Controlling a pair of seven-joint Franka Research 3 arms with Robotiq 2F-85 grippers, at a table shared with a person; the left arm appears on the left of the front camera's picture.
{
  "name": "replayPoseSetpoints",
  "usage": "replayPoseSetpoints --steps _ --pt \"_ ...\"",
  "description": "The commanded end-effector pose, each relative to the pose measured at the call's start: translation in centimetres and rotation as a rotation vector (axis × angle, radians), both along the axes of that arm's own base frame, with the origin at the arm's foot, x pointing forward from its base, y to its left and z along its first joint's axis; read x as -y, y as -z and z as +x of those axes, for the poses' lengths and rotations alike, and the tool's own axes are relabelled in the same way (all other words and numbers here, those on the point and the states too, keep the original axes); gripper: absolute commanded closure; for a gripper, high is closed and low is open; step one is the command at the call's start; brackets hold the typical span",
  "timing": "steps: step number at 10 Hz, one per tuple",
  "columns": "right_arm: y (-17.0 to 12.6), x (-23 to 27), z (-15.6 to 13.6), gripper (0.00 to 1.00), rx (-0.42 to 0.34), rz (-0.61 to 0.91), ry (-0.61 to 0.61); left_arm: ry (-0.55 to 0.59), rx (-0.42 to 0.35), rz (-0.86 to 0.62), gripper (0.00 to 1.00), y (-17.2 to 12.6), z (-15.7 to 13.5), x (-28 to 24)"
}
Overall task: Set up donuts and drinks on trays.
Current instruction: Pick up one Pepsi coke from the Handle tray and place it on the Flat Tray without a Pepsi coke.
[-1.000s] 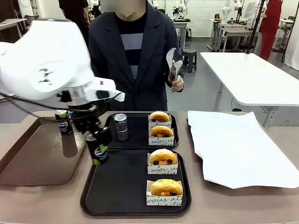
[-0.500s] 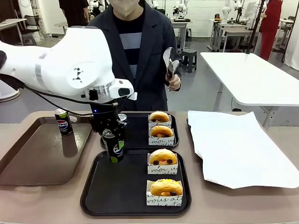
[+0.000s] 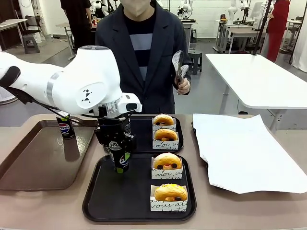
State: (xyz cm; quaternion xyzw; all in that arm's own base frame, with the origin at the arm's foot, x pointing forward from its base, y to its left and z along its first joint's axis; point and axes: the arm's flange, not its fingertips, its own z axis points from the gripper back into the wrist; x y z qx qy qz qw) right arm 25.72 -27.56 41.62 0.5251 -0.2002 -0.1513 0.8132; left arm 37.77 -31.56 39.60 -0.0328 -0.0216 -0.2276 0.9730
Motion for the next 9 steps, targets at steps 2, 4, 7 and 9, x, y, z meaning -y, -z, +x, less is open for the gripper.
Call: replayPoseSetpoints --steps 2,4,7,9 --pt "-0.11 0.1 -0.15 0.0 0.0 0.001 -0.009 -0.028 0.011 0.039 0.41 1.17 0.28 0.5" --pt "-0.11 0.1 -0.15 0.0 0.0 0.001 -0.009 -0.029 0.002 0.042 0.41 1.7 0.32 0.62" --pt "-0.11 0.1 -0.15 0.0 0.0 0.001 -0.009 -0.016 -0.014 0.032 0.04 1.74 0.56 0.62" --pt "-0.11 0.1 -0.15 0.0 0.0 0.001 -0.009 -0.02 -0.021 0.026 0.0 1.68 0.46 0.59"
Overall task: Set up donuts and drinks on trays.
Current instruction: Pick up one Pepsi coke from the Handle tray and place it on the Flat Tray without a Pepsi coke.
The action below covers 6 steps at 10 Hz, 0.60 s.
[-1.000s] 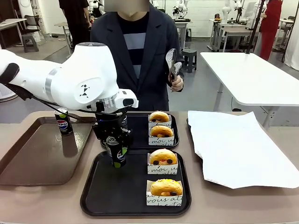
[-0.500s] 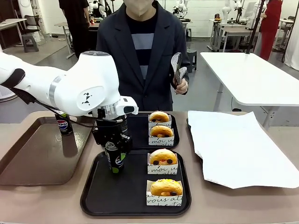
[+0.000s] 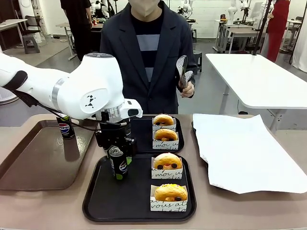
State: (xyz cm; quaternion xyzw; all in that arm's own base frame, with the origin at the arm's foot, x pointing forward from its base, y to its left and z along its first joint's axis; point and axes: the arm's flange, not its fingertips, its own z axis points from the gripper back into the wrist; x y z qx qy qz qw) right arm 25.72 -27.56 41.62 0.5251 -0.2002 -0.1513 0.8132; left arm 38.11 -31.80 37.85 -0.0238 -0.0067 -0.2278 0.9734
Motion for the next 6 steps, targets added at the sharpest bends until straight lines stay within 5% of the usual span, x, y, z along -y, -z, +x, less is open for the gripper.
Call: replayPoseSetpoints --steps 1,6 --pt "-0.1 0.1 -0.2 0.0 0.0 0.001 -0.009 -0.022 0.005 -0.001 0.0 -0.3 0.1 0.2" --pt "-0.1 0.1 -0.2 0.0 0.0 0.001 -0.009 -0.031 0.038 -0.018 0.0 -4.0 -1.5 -1.0"
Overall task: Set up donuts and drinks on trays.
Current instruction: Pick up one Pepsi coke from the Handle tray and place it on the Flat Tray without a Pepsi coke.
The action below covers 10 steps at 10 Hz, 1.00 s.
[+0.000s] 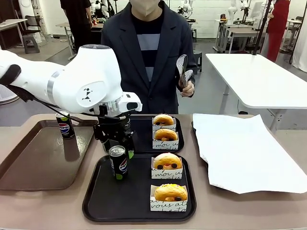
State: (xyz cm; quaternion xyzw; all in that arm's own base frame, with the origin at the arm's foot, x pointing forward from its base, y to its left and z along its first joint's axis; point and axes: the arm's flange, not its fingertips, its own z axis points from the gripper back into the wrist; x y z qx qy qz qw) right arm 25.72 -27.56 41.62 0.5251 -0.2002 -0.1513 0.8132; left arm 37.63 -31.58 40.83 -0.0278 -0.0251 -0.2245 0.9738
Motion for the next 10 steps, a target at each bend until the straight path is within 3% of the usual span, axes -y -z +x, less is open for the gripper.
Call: replayPoseSetpoints --steps 1,4,6,7,10 --pt "-0.1 0.1 -0.2 0.0 0.0 0.001 -0.009 -0.026 0.019 -0.003 0.0 -2.1 -1.6 -1.0" --pt "-0.1 0.1 -0.2 0.0 0.0 0.001 -0.009 -0.056 0.041 -0.018 0.0 -3.1 -3.6 -1.5" --pt "-0.1 0.1 -0.2 0.0 0.0 0.001 -0.009 -0.086 0.042 0.009 0.0 -3.8 -3.3 -2.2" --pt "-0.1 0.1 -0.2 0.0 0.0 0.001 -0.009 -0.031 0.042 -0.013 0.0 -3.7 -2.8 -1.5" --pt "-0.1 0.1 -0.2 0.0 0.0 0.001 -0.009 -0.031 0.042 -0.013 0.0 -3.7 -2.8 -1.5"
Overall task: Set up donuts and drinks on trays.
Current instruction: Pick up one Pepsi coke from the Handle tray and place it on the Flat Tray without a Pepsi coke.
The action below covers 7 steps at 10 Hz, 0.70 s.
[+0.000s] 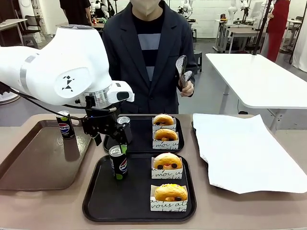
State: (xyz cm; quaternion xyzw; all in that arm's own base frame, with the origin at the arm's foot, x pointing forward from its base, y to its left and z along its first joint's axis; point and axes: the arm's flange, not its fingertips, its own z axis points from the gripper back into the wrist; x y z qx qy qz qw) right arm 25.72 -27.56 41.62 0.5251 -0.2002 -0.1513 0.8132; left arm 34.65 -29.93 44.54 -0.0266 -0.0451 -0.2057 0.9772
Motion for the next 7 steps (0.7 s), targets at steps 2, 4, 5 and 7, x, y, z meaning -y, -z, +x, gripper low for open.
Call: replayPoseSetpoints --steps 2,4,5,7 --pt "-0.1 0.1 -0.2 0.0 0.0 0.001 -0.009 0.009 0.004 -0.005 0.0 0.0 0.2 0.2" --pt "-0.1 0.1 -0.2 0.0 0.0 0.001 -0.009 0.009 0.004 -0.005 0.0 0.0 0.2 0.2" --pt "-0.1 0.1 -0.2 0.0 0.0 0.001 -0.009 0.001 0.001 -0.001 0.0 0.0 0.0 0.0" --pt "-0.1 0.1 -0.2 0.0 0.0 0.001 -0.009 -0.014 -0.022 -0.128 0.0 -2.6 1.4 -3.9"
